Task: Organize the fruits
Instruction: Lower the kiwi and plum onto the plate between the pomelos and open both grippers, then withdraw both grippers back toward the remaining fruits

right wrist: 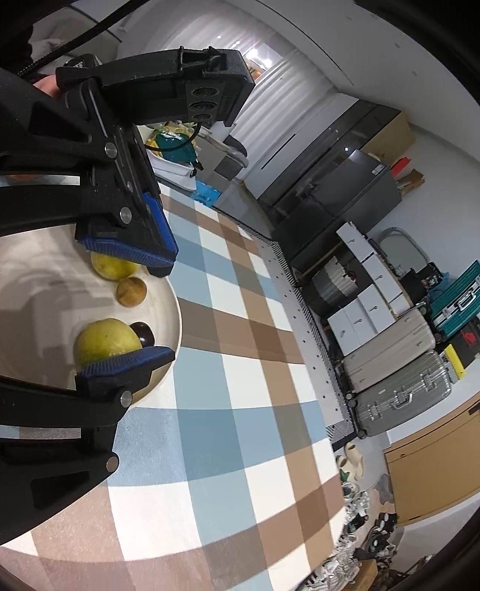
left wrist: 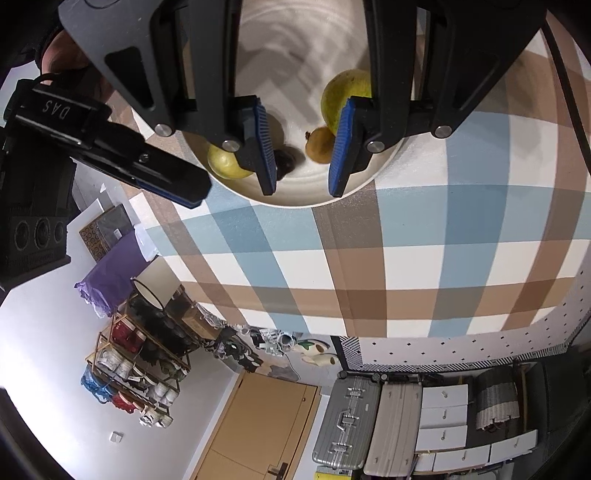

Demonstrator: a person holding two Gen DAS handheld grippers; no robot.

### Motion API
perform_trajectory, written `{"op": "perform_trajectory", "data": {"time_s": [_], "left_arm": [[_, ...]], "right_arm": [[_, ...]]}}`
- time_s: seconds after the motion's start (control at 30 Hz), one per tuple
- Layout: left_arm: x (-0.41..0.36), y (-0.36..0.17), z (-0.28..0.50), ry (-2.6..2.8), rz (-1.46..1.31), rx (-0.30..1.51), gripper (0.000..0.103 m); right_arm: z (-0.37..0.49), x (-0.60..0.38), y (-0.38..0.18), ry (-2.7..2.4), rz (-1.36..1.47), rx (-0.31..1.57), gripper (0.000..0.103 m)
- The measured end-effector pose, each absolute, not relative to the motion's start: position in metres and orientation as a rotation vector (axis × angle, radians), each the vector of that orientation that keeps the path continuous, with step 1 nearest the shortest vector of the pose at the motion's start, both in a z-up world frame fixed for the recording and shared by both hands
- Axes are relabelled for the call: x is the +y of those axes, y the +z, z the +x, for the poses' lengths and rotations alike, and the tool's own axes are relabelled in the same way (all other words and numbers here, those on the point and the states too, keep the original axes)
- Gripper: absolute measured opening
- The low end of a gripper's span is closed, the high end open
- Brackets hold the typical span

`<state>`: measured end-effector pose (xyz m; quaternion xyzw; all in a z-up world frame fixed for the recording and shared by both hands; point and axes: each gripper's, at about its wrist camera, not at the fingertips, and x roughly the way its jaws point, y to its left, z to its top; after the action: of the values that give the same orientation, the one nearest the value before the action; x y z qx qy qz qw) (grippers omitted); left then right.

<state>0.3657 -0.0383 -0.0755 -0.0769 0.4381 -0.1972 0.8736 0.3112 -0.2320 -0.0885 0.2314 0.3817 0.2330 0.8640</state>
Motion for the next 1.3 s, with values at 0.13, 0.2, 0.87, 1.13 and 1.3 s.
{"op": "perform_trajectory", "data": {"time_s": [0.13, 0.2, 0.87, 1.13, 1.3], "left_arm": [[-0.035, -0.064, 0.353, -0.394, -0.145, 0.894, 0.025], [-0.033, -0.058, 0.347, -0.388, -0.141, 0.886, 0.025], [-0.030, -0.007, 0.251, -0.308, -0.030, 0.754, 0.046], [-0.018, 0.000, 0.205, -0.237, -0.031, 0.700, 0.079], [-0.008, -0.006, 0.177, -0.226, -0.032, 0.696, 0.082]], "right_arm": [[0.301, -0.232, -0.078, 0.501, 0.475, 0.776, 0.046], [0.297, -0.232, -0.074, 0.497, 0.465, 0.766, 0.046], [0.228, -0.231, -0.031, 0.497, 0.385, 0.657, 0.051], [0.185, -0.228, -0.026, 0.493, 0.341, 0.601, 0.067], [0.159, -0.224, -0.028, 0.516, 0.310, 0.594, 0.068]]}}
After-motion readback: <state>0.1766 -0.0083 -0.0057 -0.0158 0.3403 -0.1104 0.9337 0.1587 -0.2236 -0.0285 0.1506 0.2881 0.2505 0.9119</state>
